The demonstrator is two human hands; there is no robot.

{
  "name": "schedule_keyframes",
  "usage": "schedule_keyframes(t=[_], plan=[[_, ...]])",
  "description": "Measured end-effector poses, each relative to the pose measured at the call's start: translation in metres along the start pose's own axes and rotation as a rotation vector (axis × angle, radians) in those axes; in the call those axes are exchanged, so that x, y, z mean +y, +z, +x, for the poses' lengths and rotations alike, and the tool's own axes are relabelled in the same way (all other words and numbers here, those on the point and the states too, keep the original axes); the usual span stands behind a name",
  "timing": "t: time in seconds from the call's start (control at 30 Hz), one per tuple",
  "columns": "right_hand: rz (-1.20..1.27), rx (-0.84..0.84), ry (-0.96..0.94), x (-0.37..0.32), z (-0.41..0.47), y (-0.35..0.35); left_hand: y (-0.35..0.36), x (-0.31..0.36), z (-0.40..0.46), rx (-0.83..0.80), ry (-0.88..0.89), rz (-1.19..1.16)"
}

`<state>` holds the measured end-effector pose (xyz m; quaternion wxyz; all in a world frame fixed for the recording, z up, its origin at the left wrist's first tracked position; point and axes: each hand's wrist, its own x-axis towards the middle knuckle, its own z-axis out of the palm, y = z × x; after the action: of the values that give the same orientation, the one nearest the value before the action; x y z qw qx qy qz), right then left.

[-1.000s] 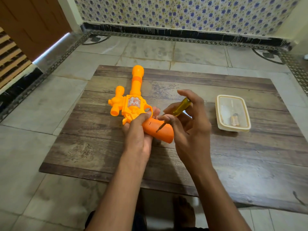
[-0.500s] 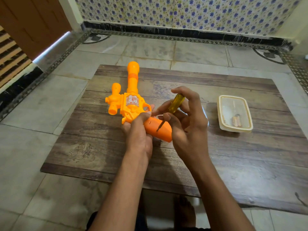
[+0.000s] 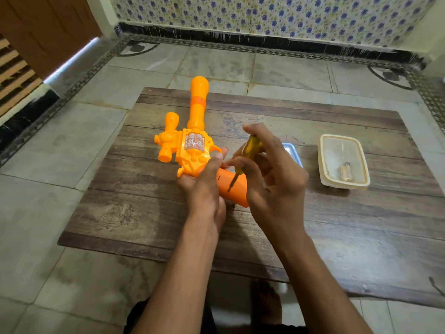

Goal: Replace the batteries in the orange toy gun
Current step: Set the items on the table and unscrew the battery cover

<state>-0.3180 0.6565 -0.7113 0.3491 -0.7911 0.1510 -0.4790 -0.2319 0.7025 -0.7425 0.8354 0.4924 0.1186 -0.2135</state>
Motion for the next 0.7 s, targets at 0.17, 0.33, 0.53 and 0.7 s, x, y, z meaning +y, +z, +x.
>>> schedule_keyframes(t=[0.17, 0.33, 0.53, 0.7], plan=[[0.062, -0.040, 0.038, 0.003, -0.006, 0.006, -0.001, -0.002, 0.005, 0.026, -0.022, -0.010], [0.062, -0.003, 0.031, 0.003, -0.004, 0.003, -0.003, -0.003, 0.011, -0.001, 0.018, -0.014], [0.051, 0.006, 0.020, 0.004, -0.002, 0.001, -0.005, 0.000, 0.011, -0.010, 0.026, -0.013], [0.093, -0.086, 0.016, 0.005, -0.001, 0.002, -0.006, -0.001, 0.012, 0.013, 0.006, -0.007]])
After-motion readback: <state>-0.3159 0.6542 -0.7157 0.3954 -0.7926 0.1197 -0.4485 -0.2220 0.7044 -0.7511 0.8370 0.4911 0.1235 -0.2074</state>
